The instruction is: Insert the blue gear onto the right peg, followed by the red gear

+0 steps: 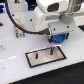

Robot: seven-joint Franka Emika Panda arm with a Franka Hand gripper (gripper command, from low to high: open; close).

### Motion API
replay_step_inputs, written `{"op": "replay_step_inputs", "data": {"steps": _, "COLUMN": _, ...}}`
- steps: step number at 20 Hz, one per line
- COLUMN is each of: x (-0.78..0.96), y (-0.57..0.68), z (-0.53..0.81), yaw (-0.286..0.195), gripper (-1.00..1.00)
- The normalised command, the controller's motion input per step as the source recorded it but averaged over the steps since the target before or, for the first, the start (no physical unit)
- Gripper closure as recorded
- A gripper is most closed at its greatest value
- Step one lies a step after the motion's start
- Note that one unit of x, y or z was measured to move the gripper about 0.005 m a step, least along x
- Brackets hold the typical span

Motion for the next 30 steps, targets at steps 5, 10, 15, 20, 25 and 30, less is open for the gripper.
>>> {"op": "replay_step_inputs", "data": {"steps": 5, "x": 0.49, "y": 0.09, "z": 0.53, "yaw": 0.0, "gripper": 1.0}}
{"op": "replay_step_inputs", "data": {"steps": 10, "x": 0.71, "y": 0.02, "z": 0.48, "yaw": 0.0, "gripper": 1.0}}
{"op": "replay_step_inputs", "data": {"steps": 15, "x": 0.79, "y": 0.0, "z": 0.6, "yaw": 0.0, "gripper": 1.0}}
{"op": "replay_step_inputs", "data": {"steps": 20, "x": 0.77, "y": -0.08, "z": 0.5, "yaw": 0.0, "gripper": 1.0}}
{"op": "replay_step_inputs", "data": {"steps": 25, "x": 0.7, "y": -0.22, "z": 0.36, "yaw": 0.0, "gripper": 1.0}}
{"op": "replay_step_inputs", "data": {"steps": 30, "x": 0.68, "y": -0.3, "z": 0.18, "yaw": 0.0, "gripper": 1.0}}
